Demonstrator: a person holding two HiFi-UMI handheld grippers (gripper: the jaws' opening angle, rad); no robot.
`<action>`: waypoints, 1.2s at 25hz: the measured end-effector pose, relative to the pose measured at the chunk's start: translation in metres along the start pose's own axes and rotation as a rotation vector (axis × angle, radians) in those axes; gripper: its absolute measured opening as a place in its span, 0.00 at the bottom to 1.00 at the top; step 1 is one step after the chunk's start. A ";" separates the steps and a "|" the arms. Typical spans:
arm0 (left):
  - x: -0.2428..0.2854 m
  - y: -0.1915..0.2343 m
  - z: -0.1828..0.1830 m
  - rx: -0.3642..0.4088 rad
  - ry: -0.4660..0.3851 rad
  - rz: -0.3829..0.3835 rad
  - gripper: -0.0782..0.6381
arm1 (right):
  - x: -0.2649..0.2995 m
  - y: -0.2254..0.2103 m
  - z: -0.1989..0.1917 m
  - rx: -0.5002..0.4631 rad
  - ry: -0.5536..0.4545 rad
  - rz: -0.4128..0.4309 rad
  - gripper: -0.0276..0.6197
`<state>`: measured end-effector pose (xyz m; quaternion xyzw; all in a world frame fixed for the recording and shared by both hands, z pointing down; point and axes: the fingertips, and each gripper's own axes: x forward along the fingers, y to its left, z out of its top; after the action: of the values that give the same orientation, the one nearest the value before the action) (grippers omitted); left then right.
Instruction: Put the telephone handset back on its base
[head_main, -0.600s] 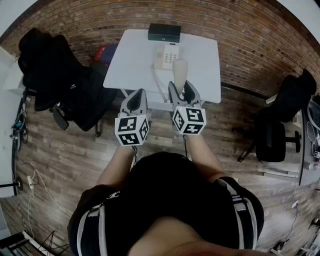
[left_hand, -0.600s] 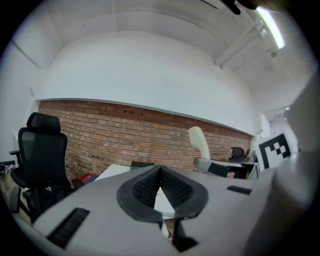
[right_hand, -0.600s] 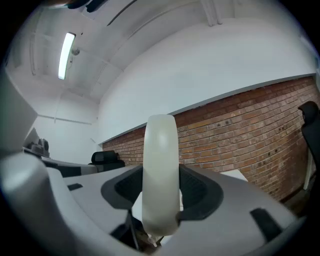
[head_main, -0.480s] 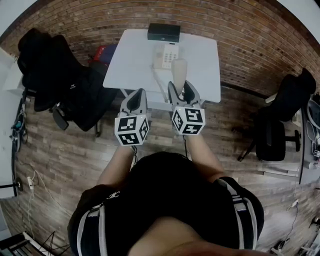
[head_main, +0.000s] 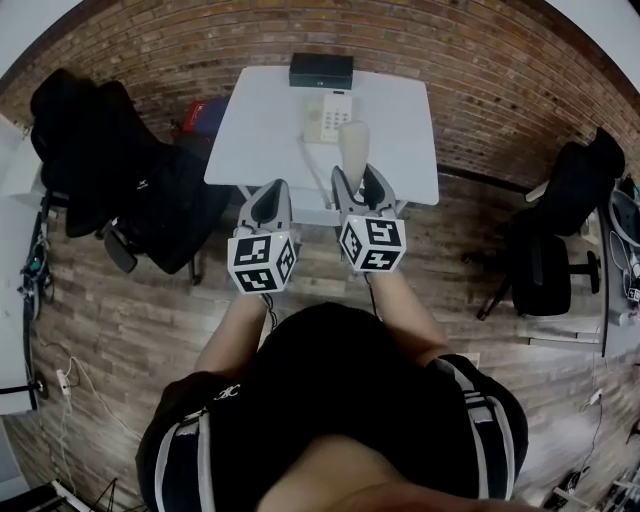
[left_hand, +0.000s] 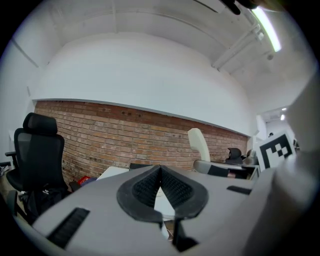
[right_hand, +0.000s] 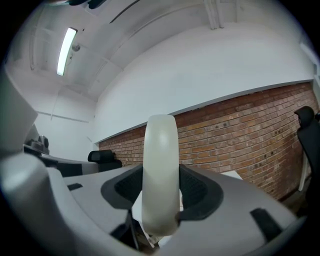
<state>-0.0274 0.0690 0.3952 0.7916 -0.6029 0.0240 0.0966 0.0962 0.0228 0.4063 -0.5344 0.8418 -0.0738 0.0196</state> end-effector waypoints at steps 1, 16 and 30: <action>0.001 -0.001 0.001 0.002 -0.001 -0.006 0.11 | -0.001 0.000 0.001 -0.003 -0.003 -0.003 0.35; -0.010 0.028 -0.015 -0.011 0.028 -0.065 0.11 | -0.002 0.031 -0.013 0.009 0.010 -0.057 0.35; 0.011 0.052 -0.014 -0.017 0.011 -0.051 0.11 | 0.034 0.035 -0.008 -0.006 -0.009 -0.034 0.35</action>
<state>-0.0733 0.0481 0.4165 0.8057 -0.5823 0.0208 0.1070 0.0493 0.0073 0.4112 -0.5489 0.8328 -0.0689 0.0205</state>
